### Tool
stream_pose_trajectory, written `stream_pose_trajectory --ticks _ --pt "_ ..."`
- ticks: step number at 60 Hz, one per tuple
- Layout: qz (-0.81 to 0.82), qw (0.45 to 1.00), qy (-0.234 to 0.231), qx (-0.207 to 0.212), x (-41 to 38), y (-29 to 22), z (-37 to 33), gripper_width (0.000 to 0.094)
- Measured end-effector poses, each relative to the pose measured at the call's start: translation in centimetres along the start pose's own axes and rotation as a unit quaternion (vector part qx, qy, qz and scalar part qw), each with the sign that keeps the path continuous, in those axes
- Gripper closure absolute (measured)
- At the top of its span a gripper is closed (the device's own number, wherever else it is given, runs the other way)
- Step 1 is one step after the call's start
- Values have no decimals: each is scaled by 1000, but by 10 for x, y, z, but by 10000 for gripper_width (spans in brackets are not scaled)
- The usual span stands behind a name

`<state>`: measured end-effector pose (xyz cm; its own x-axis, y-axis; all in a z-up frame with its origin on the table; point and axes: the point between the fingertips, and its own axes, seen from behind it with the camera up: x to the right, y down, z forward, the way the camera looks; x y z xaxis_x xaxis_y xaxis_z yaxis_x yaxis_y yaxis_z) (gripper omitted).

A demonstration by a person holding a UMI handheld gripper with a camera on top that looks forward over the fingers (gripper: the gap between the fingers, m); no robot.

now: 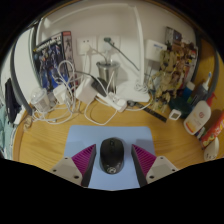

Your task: Arrange mouse

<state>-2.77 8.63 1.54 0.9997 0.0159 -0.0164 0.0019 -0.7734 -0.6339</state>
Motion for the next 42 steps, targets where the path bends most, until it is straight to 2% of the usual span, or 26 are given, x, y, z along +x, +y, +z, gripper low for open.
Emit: stream_pose_trajectory --ticks 5,8,26,42 --pt "4 1000 1 21 -6 -20 -35 146" --pt "9 999 -1 35 -12 -33 -59 111" --pt "16 992 2 123 -48 -111 -223 123" --pt "15 981 -14 192 -82 -143 -323 109"
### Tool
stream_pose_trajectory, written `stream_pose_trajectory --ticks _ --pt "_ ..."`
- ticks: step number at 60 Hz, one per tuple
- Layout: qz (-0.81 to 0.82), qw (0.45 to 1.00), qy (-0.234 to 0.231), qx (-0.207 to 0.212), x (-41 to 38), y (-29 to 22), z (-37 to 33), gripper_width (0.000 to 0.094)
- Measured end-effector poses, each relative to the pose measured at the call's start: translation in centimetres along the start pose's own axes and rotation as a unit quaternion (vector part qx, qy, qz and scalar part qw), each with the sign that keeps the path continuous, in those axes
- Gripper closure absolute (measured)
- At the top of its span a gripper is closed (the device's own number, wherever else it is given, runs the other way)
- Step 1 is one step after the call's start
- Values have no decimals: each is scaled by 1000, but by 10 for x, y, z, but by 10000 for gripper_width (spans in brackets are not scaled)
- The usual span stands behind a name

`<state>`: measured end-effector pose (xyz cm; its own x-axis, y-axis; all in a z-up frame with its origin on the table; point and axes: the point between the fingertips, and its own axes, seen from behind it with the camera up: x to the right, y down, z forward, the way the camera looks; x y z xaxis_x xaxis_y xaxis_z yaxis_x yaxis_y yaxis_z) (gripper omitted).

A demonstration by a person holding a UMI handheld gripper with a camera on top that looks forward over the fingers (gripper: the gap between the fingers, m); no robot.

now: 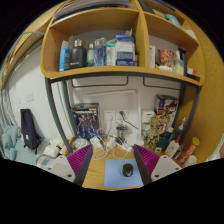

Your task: Arrange mouse

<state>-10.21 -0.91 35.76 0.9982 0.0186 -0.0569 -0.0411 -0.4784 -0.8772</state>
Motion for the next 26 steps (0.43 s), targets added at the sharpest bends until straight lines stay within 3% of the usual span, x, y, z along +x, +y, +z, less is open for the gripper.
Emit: stream_pose_trajectory --ticks 18,26 --pt "-3 1000 -7 21 -18 -14 -31 116" --pt "-1 1000 -6 12 -20 -5 -31 114"
